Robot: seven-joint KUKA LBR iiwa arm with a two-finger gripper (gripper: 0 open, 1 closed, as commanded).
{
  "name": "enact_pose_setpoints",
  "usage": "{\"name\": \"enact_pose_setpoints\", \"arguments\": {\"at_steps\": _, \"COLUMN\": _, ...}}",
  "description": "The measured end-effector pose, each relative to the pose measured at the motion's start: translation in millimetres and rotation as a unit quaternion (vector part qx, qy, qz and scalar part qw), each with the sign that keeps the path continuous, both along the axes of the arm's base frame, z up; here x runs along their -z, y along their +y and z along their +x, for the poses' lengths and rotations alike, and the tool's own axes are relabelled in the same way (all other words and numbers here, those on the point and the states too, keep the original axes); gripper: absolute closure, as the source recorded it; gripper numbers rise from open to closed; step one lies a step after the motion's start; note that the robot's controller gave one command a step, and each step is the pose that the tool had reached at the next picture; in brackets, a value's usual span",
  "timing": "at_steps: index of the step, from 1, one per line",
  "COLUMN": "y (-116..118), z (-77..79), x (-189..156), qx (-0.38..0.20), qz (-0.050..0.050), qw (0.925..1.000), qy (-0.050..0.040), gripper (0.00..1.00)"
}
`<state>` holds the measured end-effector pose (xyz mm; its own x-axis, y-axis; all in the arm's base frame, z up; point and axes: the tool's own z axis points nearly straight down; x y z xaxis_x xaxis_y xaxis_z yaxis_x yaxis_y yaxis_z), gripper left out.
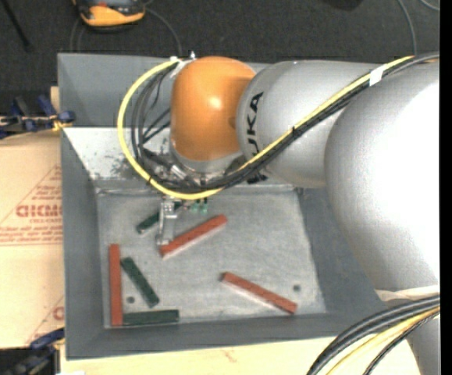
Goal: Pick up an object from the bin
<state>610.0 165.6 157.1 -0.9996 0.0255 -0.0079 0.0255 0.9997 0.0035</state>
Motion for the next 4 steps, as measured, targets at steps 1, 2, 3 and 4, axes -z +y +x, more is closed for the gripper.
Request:
{"name": "enact_pose_setpoints", "arguments": {"at_steps": 1, "y": -22.9, "z": 5.2, "x": 47.1, "qx": -0.019, "qz": -0.002, "qw": 0.9998, "qy": 0.0018, "gripper": 0.0}}
{"name": "enact_pose_setpoints", "arguments": {"at_steps": 2, "y": -43.7, "z": 13.0, "x": 81.2, "qx": -0.025, "qz": 0.0, "qw": 0.9997, "qy": -0.0004, "gripper": 1.0}}
{"name": "enact_pose_setpoints", "arguments": {"at_steps": 3, "y": -43.7, "z": 13.1, "x": 81.2, "qx": -0.025, "qz": 0.0, "qw": 0.9997, "qy": -0.0004, "gripper": 1.0}}
{"name": "enact_pose_setpoints", "arguments": {"at_steps": 4, "y": -55.5, "z": -9.5, "x": -105.4, "qx": -0.046, "qz": -0.002, "qw": 0.9989, "qy": 0.0027, "gripper": 1.0}}
